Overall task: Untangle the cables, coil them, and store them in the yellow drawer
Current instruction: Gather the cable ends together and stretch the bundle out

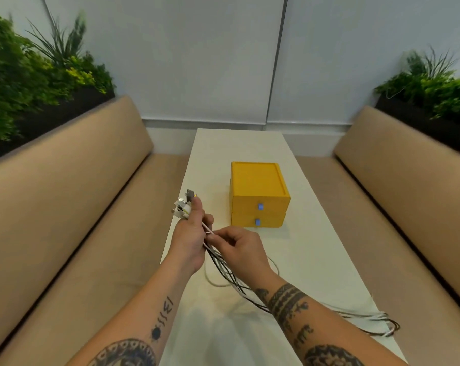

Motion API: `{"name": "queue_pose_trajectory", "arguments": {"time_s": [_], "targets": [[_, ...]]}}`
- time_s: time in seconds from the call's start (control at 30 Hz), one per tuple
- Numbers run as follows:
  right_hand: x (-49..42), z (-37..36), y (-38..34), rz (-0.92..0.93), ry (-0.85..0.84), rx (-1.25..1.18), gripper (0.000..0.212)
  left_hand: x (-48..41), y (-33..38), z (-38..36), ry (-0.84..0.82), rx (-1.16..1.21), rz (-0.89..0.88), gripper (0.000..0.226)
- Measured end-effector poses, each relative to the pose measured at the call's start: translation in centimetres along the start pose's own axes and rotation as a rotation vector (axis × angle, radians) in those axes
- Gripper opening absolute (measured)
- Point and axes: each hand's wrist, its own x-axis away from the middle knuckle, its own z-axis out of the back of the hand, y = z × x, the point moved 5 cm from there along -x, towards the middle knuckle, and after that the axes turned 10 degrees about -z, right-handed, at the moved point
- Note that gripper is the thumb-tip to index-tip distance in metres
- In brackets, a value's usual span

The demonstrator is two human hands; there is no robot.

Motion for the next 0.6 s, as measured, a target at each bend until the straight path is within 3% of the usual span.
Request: {"name": "queue_pose_trajectory", "arguments": {"time_s": [0.23,0.37,0.6], "targets": [[-0.4,2.7,2.7,0.116,-0.156,0.431,0.028,-0.9,3.3,-0.6,0.031,0.164,0.007,0.053],[-1.6,8.2,6.6,0.039,-0.092,0.702,0.032,-1.8,4.9,0.5,0.071,0.172,-0.005,0.055],[-2.5,15.6,9.2,-0.026,0.04,0.939,0.036,-1.9,4.7,2.4,0.174,0.111,-0.04,0.053]]}}
